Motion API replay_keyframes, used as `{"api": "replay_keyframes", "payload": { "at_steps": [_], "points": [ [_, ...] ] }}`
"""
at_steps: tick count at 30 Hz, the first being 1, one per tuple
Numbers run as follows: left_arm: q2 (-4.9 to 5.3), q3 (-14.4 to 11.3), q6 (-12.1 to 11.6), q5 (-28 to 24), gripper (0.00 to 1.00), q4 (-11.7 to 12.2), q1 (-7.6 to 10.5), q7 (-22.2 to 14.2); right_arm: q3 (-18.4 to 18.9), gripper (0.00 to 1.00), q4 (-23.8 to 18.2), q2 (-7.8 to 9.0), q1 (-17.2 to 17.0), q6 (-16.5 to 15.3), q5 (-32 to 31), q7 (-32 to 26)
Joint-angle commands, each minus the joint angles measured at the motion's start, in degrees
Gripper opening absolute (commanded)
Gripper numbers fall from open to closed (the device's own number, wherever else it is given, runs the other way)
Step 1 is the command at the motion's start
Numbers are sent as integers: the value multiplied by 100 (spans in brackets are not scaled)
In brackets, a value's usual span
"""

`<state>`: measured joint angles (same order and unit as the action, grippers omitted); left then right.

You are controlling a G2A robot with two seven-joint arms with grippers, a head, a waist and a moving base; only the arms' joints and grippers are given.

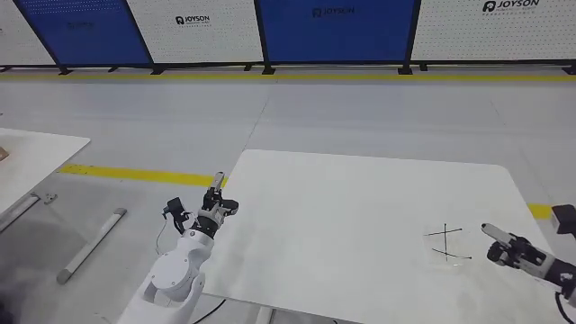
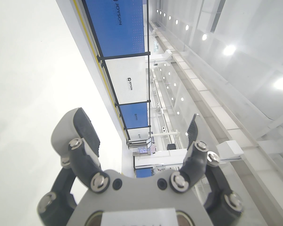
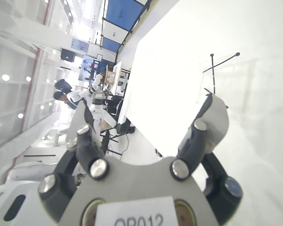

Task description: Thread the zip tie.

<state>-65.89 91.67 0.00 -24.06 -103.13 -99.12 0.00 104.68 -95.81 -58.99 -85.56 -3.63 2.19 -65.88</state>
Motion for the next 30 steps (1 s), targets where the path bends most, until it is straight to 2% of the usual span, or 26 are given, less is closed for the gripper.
{"api": "replay_keyframes", "payload": {
  "at_steps": [1,3,5,9,11,13,14,30],
  "points": [
    [0,0,0,0,100,0,0,0,18,100,-53,41,43,-3,-115,-249],
    [0,0,0,0,100,0,0,0,13,100,-16,88,167,71,-263,-553],
    [0,0,0,0,100,0,0,0,-80,100,38,150,393,467,-651,-891],
    [0,0,0,0,100,0,0,0,-447,100,163,244,928,1043,-1434,-1366],
    [0,0,0,0,100,0,0,0,-768,100,255,274,1107,1054,-1656,-1376],
    [0,0,0,0,100,0,0,0,-1216,100,559,341,1373,1064,-1790,-1376],
    [0,0,0,0,100,0,0,0,-1282,100,608,354,1415,1063,-1800,-1376],
    [0,0,0,0,100,0,0,0,-1282,100,608,354,1415,1063,-1800,-1376]
  ]
}}
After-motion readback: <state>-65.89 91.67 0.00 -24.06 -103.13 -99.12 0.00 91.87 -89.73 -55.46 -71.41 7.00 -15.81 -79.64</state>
